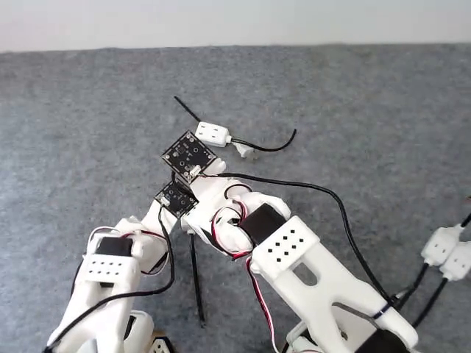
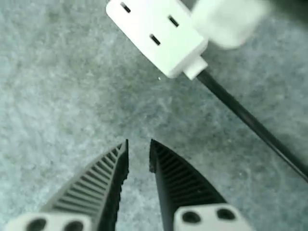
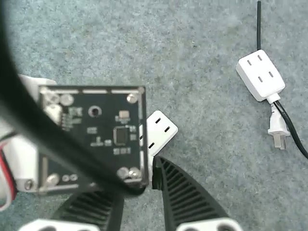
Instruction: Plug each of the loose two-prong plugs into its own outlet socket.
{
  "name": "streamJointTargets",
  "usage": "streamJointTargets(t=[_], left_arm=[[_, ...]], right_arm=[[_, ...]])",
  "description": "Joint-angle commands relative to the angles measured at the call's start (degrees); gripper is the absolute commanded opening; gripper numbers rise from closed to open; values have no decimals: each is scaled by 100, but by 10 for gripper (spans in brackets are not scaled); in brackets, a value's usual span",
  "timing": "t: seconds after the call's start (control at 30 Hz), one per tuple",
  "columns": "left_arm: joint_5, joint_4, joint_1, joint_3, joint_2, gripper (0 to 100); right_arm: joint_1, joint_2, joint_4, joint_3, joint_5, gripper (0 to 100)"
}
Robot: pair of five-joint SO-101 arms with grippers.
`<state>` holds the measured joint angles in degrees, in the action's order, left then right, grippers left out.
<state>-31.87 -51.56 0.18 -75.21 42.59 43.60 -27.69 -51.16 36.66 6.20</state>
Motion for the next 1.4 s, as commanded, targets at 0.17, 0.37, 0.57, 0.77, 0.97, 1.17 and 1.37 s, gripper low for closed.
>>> streamJointTargets(t=[0.17,0.37,0.57,0.77,0.97,1.17,1.37], left_arm=[[1785,1099,-1046,-40,440,66],[2927,1925,-1749,-312,888,66],[3218,1934,-1952,-576,1591,68],[3244,1934,-1952,-866,2136,69],[3253,1916,-1952,-963,2356,69],[3253,1916,-1952,-963,2347,69],[3253,1916,-1952,-963,2347,69]], right_arm=[[4,40,259,-246,-387,9],[-259,497,769,-273,-774,9],[-435,989,1385,-290,-914,9],[-435,1174,1789,-290,-1116,8],[-400,1552,1859,-466,-1116,8],[-391,2070,1719,-818,-1116,8],[-391,2343,1710,-1116,-1116,8]])
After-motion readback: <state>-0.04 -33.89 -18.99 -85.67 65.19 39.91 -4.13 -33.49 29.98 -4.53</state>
